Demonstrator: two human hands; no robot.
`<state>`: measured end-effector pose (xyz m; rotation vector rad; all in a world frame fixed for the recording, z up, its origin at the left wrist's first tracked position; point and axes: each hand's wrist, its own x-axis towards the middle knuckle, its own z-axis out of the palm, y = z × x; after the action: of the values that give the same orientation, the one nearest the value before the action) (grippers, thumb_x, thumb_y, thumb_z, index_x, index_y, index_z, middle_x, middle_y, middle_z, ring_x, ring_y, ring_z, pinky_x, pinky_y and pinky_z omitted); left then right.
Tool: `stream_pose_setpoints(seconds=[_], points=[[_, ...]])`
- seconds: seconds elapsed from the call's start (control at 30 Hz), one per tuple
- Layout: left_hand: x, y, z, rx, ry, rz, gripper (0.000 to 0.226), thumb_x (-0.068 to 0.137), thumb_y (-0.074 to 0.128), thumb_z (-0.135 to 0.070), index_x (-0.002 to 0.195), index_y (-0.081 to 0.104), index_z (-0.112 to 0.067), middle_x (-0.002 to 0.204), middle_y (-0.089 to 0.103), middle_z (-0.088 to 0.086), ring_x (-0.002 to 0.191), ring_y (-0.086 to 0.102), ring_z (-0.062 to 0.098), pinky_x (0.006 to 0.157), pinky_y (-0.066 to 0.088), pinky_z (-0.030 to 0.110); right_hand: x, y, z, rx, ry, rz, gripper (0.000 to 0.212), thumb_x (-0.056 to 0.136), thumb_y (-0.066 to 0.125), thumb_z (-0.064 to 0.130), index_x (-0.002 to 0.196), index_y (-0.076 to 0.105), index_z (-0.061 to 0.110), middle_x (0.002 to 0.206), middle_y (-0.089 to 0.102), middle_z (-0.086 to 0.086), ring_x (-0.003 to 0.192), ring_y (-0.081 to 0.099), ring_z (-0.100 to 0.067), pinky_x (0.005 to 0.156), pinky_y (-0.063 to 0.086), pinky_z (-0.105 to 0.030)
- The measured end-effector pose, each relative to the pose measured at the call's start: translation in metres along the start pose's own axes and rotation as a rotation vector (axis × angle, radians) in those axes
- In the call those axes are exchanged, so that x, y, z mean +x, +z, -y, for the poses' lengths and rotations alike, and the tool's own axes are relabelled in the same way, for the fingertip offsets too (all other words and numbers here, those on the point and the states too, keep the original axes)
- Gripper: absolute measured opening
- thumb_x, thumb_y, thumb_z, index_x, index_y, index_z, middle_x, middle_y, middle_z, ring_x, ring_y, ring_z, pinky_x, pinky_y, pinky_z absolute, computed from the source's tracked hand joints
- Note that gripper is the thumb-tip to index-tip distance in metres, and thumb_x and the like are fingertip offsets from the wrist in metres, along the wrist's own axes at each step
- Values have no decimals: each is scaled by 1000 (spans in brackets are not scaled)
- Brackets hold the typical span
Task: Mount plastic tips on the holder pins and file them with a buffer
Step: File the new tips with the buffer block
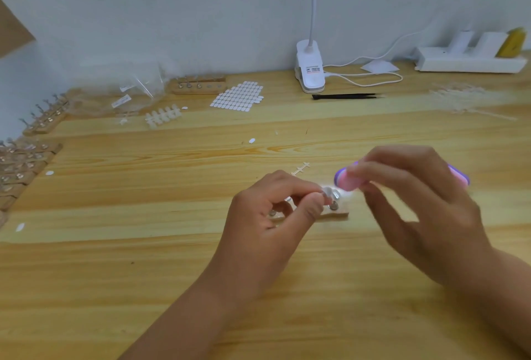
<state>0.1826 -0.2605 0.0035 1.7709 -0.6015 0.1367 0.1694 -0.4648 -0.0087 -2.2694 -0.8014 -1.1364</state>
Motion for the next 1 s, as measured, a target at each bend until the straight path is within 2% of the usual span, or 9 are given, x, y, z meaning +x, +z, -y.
stream_pose_setpoints(seconds=[0.1, 0.23, 0.37, 0.53, 0.63, 0.73, 0.8, 0.87, 1.0], points=[[0, 1, 0, -36, -12, 3, 10, 89, 66, -27, 85, 75, -26, 82, 70, -8, 80, 64, 13, 67, 45, 17, 0, 0, 6, 47, 30, -45, 28, 93, 61, -6, 114, 65, 12, 104, 65, -11, 95, 65, -23, 94, 47, -26], [0, 1, -1, -55, 0, 31, 8, 87, 70, -26, 85, 78, -26, 79, 71, -7, 75, 62, 10, 66, 44, 18, -3, 4, 12, 30, -77, -3, 33, 90, 62, -11, 114, 69, 10, 104, 66, -12, 98, 63, -23, 96, 45, -25], [0, -2, 1, -46, -14, 11, 11, 87, 69, -24, 87, 79, -22, 83, 74, -9, 79, 65, 12, 69, 46, 20, 1, -5, 0, 19, 11, -55, 29, 93, 62, -6, 114, 66, 14, 104, 65, -10, 96, 64, -20, 93, 48, -27], [-1, 0, 1, -65, -14, 14, 8, 84, 73, -28, 89, 79, -25, 81, 74, -6, 77, 64, 11, 68, 47, 21, -4, 4, 12, -27, -116, 34, 33, 90, 61, -11, 115, 71, 7, 104, 68, -12, 100, 63, -21, 101, 42, -24], [0, -3, 3, -81, -76, -59, 11, 85, 69, -30, 87, 79, -27, 83, 76, -10, 82, 69, 17, 76, 55, 32, 0, -6, -13, -63, 54, -27, 27, 92, 63, -7, 113, 70, 9, 104, 66, -12, 101, 63, -19, 99, 43, -21], [2, -2, 6, -58, -101, -151, 10, 88, 68, -28, 87, 77, -29, 87, 76, -12, 88, 70, 18, 83, 55, 30, 2, -9, -16, -52, 149, -127, 29, 93, 65, -3, 116, 63, 15, 106, 61, -2, 111, 54, 3, 96, 38, -10], [5, 0, 10, 6, -88, -151, 10, 91, 66, -23, 90, 74, -29, 92, 75, -14, 94, 68, 14, 85, 50, 22, 0, -5, -11, -30, 93, -121, 28, 95, 63, -2, 117, 61, 14, 105, 62, -3, 106, 58, -4, 96, 40, -14], [9, 2, 12, 93, -71, -112, 10, 92, 67, -20, 91, 72, -29, 97, 71, -17, 102, 64, 10, 85, 44, 16, -1, -1, -7, -15, 26, -78, 25, 96, 61, -2, 118, 63, 11, 104, 65, -10, 98, 63, -19, 93, 48, -25], [11, 7, 20, 255, -74, -26, 15, 90, 67, -18, 88, 71, -32, 96, 64, -20, 103, 56, 8, 83, 46, 31, -4, 2, -10, -26, 23, -21, 21, 96, 62, -2, 114, 69, 6, 102, 66, -13, 94, 64, -25, 85, 51, -36]])
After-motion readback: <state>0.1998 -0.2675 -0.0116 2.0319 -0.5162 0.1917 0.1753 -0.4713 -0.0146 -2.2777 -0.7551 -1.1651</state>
